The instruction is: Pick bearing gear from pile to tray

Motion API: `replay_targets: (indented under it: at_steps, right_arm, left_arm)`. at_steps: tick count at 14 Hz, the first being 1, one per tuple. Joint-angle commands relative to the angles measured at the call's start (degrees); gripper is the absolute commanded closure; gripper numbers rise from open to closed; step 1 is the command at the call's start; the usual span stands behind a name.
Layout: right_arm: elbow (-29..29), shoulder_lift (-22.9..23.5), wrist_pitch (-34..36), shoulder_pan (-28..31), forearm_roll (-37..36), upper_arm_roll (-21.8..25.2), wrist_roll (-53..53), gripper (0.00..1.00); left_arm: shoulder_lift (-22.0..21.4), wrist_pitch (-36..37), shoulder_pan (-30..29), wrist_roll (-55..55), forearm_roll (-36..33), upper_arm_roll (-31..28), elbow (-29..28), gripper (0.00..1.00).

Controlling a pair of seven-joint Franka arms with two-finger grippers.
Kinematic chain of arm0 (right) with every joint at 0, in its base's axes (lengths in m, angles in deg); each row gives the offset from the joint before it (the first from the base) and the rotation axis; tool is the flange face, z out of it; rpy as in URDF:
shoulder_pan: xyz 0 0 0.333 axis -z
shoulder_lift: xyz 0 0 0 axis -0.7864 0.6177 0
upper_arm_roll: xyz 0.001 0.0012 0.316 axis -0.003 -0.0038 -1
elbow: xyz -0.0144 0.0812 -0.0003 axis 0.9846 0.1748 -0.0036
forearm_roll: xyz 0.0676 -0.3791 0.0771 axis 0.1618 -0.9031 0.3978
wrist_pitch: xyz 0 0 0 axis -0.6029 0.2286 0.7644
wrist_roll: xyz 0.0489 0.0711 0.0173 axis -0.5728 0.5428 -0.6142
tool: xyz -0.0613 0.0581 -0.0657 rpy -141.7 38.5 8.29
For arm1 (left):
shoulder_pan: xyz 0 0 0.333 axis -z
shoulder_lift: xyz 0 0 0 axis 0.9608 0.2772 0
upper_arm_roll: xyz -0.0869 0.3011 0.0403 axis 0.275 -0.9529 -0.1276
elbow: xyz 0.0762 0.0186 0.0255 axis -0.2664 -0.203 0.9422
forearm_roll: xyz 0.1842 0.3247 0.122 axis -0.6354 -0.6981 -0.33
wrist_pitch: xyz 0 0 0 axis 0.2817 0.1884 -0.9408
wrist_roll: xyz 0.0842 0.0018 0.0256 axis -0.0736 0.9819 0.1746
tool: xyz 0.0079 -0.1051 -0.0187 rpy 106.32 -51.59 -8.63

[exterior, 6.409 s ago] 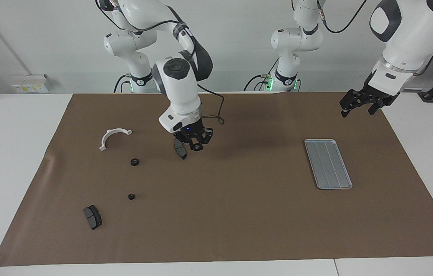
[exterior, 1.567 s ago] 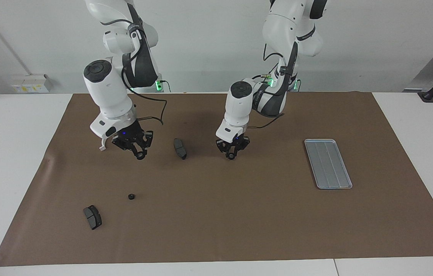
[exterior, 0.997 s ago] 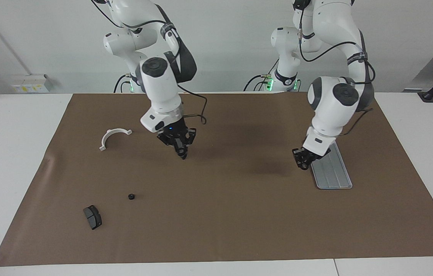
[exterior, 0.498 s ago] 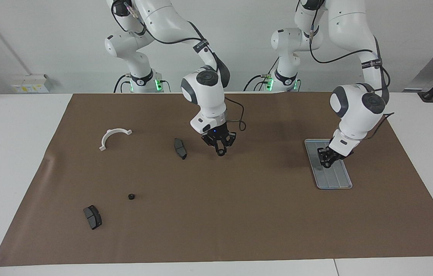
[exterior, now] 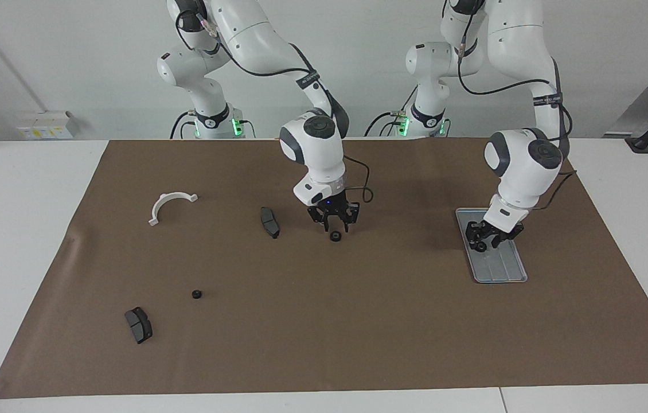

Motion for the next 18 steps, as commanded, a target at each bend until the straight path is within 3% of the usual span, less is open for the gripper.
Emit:
replay_targets:
  at_steps: [1, 5, 10, 13, 16, 18]
  right_arm:
    - [0.02, -3.22, 2.24, 1.96, -1.74, 0.93, 0.87, 0.00]
    - [-0.07, -8.59, 7.60, 11.34, -4.90, 1.38, -8.67, 0.00]
    - [1.16, -7.90, 7.61, 26.20, -4.90, 1.21, -34.84, 0.00]
    - [7.56, -2.38, 9.10, 31.31, -4.64, 1.12, -43.32, 0.00]
    - [14.67, 6.40, 9.20, 34.92, -4.11, 0.59, -49.39, 0.00]
    - [14.78, 7.93, 9.19, 34.84, -2.98, 0.15, -49.49, 0.00]
  left_arm:
    - [2.32, 6.38, 1.22, 0.87, 3.86, 0.00, 8.46, 0.04]
    - [2.59, 5.51, 10.59, 15.61, 4.85, -0.35, 9.27, 0.05]
    - [3.02, 5.60, 23.95, 31.60, 2.32, -0.44, 9.00, 0.12]
    - [6.01, 4.28, 30.47, 42.25, -2.18, -0.44, 11.11, 0.13]
    - [7.95, 4.28, 34.08, 43.95, -2.36, -0.44, 12.52, 0.18]
    - [9.87, 3.93, 36.97, 44.03, -2.36, -0.61, 12.61, 0.19]
